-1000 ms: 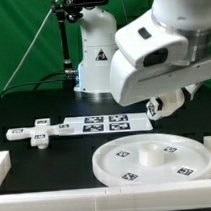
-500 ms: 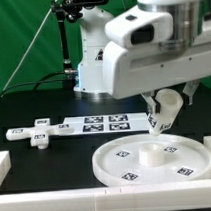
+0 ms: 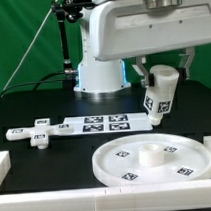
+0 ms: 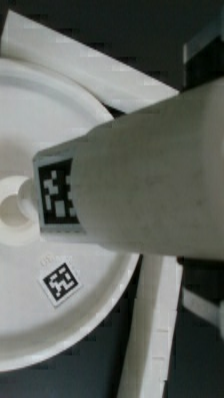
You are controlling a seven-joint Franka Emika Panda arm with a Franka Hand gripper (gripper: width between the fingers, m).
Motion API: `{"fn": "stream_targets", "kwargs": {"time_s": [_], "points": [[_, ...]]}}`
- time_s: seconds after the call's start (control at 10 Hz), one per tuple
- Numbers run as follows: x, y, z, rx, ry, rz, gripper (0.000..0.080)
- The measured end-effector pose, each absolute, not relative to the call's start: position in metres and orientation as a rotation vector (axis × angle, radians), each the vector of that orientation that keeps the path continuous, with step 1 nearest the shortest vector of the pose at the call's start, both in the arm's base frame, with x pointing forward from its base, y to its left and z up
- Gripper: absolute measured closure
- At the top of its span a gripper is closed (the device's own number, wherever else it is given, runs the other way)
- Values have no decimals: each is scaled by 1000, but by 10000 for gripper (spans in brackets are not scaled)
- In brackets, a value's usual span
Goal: Assemble round table
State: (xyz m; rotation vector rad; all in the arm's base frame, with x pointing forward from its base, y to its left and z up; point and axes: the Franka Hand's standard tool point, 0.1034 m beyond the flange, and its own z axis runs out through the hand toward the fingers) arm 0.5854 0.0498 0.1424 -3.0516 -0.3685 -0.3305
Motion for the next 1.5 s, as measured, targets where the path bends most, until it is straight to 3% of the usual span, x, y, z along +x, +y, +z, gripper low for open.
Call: {"fn": "stream_targets", "kwargs": {"time_s": [0.3,0.9,1.5], "points": [[585,48,135,-3037,-384,-616,387],[550,44,109,-3048,-383,-607,387],[556,46,105,-3043,-384,-634,387]]}}
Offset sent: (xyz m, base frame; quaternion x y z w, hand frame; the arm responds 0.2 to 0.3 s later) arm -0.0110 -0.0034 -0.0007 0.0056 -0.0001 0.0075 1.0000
